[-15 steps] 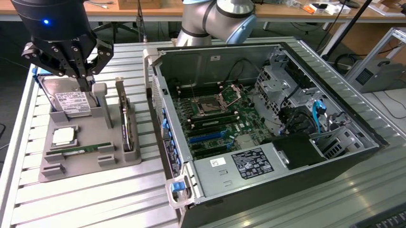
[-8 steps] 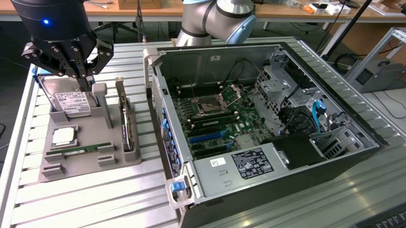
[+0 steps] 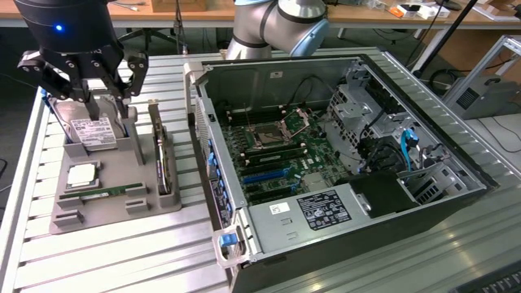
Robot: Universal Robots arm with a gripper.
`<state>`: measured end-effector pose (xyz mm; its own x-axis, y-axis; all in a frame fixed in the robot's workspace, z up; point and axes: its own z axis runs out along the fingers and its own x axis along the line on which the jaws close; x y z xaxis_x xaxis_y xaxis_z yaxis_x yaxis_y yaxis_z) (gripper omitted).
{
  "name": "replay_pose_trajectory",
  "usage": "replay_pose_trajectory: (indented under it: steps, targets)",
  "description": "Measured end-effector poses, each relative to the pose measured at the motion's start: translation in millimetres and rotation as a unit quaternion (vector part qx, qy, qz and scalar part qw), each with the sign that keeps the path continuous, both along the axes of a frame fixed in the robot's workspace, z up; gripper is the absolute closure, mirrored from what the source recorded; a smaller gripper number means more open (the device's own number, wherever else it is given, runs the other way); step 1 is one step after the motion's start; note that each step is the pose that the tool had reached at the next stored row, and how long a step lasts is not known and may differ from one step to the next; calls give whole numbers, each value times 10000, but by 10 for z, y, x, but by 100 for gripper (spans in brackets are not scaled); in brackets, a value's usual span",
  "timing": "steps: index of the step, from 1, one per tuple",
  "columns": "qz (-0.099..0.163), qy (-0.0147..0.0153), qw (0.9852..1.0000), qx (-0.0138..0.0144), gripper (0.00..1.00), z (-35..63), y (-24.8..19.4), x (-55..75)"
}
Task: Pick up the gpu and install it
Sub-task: 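Pick up the gpu and move the gpu toward the slot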
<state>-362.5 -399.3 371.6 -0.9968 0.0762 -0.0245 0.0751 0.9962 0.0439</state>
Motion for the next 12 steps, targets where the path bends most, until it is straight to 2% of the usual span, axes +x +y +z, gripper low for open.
replay_pose_trajectory:
  steps: [1,2,3,12]
  targets:
    - [0,0,10000,0,52,0,0,0]
    - [0,0,10000,0,52,0,0,0]
    - [0,0,10000,0,46,0,0,0]
    - [0,1,10000,-3,46,-49,-6,2]
